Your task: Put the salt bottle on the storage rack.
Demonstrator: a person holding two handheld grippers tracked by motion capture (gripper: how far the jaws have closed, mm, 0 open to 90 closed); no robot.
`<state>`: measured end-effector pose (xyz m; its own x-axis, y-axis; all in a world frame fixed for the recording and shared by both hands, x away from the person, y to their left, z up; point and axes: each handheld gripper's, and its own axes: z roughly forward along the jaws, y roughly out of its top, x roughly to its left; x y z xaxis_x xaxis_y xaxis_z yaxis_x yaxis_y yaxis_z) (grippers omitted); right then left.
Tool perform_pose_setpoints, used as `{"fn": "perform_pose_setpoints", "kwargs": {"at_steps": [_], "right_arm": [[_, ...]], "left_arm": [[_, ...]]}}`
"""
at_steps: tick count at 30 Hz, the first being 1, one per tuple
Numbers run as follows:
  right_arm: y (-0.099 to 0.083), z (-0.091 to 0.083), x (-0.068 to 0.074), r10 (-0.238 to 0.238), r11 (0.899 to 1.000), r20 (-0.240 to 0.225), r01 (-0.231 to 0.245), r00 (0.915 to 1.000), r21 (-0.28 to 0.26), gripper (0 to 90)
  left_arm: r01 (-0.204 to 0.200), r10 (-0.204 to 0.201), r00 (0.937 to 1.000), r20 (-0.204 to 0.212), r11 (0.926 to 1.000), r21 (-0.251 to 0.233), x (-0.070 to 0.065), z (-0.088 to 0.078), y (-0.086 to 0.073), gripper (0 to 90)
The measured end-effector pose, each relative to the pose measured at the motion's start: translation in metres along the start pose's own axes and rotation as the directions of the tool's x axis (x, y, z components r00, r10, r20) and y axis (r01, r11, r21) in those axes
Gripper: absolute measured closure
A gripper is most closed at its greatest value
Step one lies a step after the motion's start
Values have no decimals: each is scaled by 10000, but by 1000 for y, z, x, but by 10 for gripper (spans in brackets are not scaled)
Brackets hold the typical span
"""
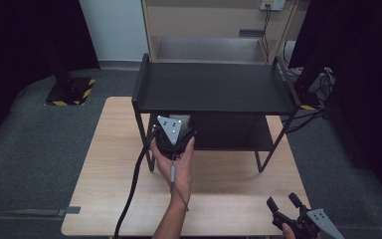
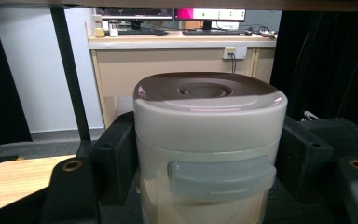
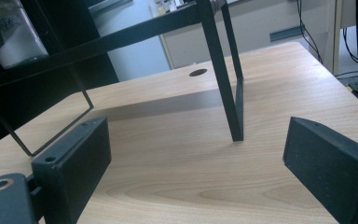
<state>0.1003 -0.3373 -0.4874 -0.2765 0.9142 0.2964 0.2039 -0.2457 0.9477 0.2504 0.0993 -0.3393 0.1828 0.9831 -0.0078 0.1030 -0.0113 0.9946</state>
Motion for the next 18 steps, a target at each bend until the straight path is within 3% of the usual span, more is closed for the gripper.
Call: {"fn": "perform_pose_setpoints", "kwargs": {"at_steps": [18], "right_arm": [[-1,-8,-3,61,10000,125,-60,9999,-70,77]], "left_arm": [[4,-5,9997,-229,10000,-68,-6,5,-1,299]]}}
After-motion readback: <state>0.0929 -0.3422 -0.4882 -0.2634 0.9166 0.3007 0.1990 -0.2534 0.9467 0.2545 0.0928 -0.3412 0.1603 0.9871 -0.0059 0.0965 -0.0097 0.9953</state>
